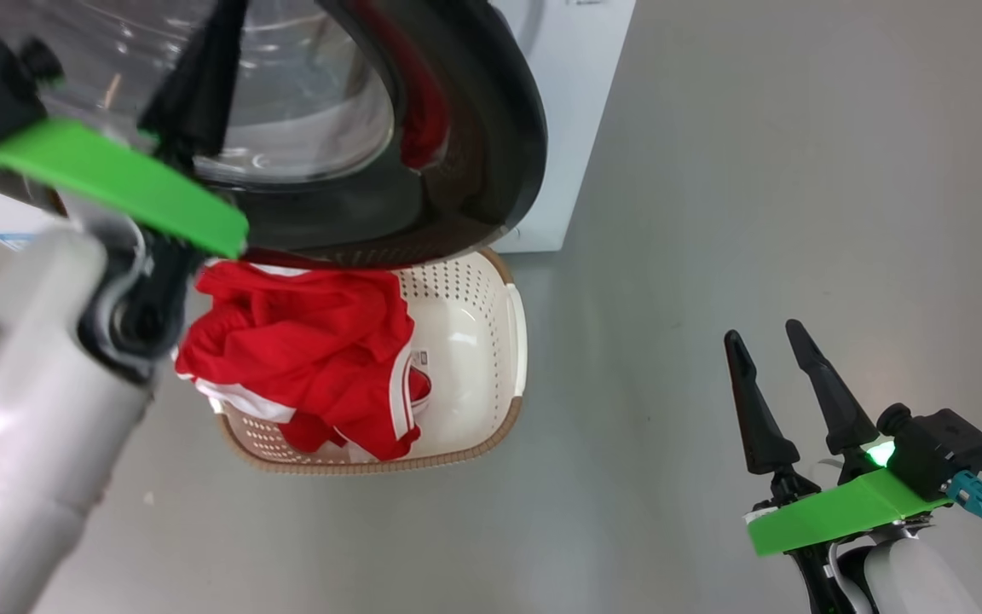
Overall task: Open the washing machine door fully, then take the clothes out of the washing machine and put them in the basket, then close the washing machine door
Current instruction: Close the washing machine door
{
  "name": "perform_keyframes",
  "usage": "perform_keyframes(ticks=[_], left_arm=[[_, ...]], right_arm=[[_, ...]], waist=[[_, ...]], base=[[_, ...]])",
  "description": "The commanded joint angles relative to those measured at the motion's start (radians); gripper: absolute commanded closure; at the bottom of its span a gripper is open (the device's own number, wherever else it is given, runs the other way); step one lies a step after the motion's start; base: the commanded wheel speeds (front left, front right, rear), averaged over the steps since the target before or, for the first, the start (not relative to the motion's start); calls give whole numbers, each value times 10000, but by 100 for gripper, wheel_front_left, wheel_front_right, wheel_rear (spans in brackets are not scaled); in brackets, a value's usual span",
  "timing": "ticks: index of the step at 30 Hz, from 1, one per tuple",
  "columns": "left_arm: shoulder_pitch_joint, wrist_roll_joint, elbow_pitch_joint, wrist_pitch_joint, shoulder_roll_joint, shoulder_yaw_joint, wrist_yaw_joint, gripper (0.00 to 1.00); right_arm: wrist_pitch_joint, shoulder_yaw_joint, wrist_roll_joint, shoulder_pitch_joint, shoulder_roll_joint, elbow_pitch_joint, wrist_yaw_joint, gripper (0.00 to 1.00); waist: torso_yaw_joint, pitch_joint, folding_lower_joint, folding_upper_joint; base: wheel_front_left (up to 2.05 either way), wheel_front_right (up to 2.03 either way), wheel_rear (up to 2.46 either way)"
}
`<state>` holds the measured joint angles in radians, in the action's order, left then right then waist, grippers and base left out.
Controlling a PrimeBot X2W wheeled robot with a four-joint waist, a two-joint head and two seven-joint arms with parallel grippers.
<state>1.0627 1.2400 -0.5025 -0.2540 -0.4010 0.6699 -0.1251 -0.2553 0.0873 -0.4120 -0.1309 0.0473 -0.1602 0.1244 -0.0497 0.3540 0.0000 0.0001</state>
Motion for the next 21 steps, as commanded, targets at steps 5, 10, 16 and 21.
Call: perform_keyframes(ticks=[5, 10, 16, 21], left_arm=[[-934, -418, 139, -78, -186, -745, -56, 100], [-2079, -1098, 250, -78, -95, -1326, -56, 100], [-3416, -1814, 391, -78, 118, -1962, -56, 100], [-4615, -2433, 474, -78, 266, -2539, -56, 77]], right_arm=[[-65, 129, 230, 182, 30, 185, 63, 0], [-65, 60, 304, 427, 30, 118, 63, 0], [-65, -17, 383, 720, 30, 87, 63, 0], [-65, -63, 448, 1044, 30, 49, 63, 0]], waist=[[282, -536, 0, -1], [405, -985, 0, -1], [545, -1439, 0, -1], [625, -1880, 0, -1]], base=[[0, 0, 0], [0, 0, 0], [0, 0, 0], [0, 0, 0]])
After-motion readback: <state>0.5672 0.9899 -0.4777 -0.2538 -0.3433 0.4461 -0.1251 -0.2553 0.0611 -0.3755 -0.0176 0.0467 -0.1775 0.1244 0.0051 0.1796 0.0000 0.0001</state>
